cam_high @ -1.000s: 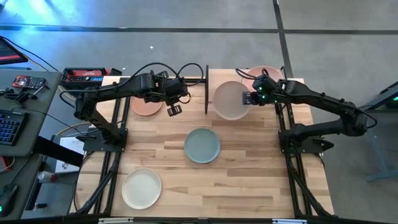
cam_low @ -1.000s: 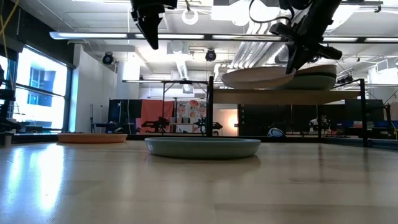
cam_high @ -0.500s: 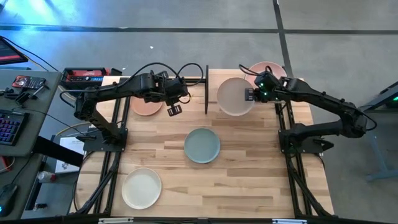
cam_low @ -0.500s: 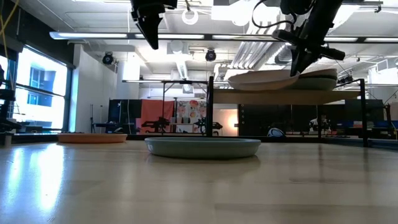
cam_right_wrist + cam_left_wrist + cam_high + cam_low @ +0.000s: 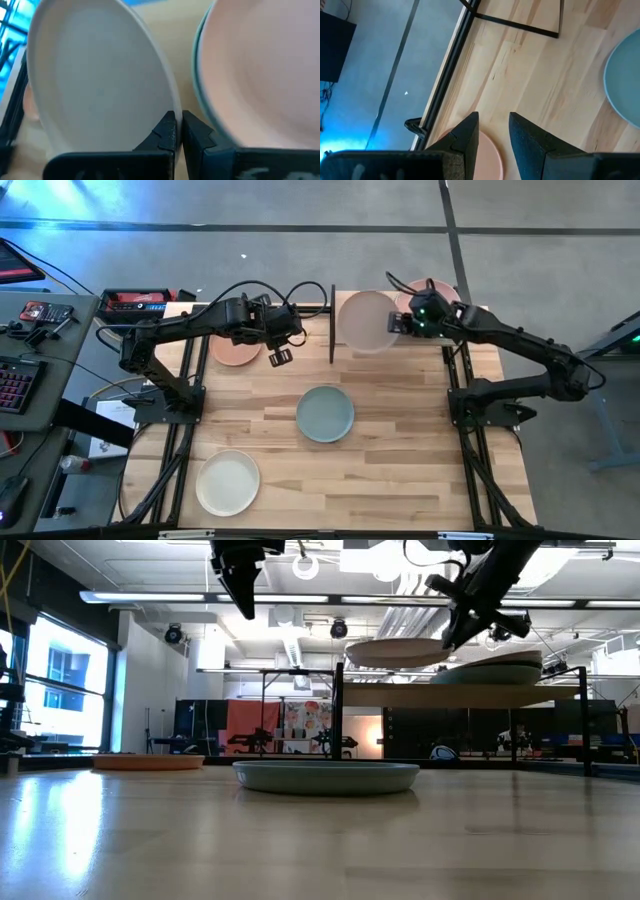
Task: Place and stack plates onto a shelf
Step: Put the light brown plate on the shelf, then adjust the plates on the shelf, then stack the brown on top of the light brown plate on the shelf
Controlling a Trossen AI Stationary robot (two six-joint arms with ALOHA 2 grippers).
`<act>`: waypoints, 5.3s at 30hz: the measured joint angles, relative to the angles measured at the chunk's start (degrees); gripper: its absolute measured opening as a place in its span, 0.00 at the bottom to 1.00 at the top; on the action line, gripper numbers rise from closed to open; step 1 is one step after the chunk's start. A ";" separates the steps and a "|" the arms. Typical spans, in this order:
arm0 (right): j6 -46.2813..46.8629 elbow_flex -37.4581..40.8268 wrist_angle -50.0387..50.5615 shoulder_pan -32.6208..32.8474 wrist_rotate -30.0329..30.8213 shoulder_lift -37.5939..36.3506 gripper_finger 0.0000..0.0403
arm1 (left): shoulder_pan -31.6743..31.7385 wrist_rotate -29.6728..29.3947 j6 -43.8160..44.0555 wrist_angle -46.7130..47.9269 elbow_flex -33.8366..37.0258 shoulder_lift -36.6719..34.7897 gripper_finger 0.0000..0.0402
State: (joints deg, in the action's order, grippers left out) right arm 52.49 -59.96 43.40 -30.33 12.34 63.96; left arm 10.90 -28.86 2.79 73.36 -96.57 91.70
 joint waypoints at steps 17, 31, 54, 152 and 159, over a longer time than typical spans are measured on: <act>-3.48 0.00 -6.05 -3.19 2.69 5.49 0.00 | 0.00 0.00 -0.02 0.00 0.00 -0.01 0.24; -3.22 0.00 -5.92 -3.19 1.59 5.49 0.00 | 0.00 0.00 0.19 -0.13 0.00 0.00 0.24; -2.58 0.00 -7.08 -3.19 4.20 5.49 0.14 | 0.02 0.00 1.11 -0.18 0.00 -0.02 0.24; -5.03 0.00 -7.08 -4.15 -9.38 9.53 0.10 | 0.02 0.00 1.11 -4.72 0.00 -0.02 0.24; -3.62 0.01 -11.84 -2.49 -14.91 8.45 0.10 | 0.02 2.87 1.56 -3.20 0.00 0.01 0.24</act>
State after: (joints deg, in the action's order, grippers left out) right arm 48.87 -59.96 31.56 -32.82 -2.57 72.41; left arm 10.92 -26.00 4.35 70.17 -96.57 91.70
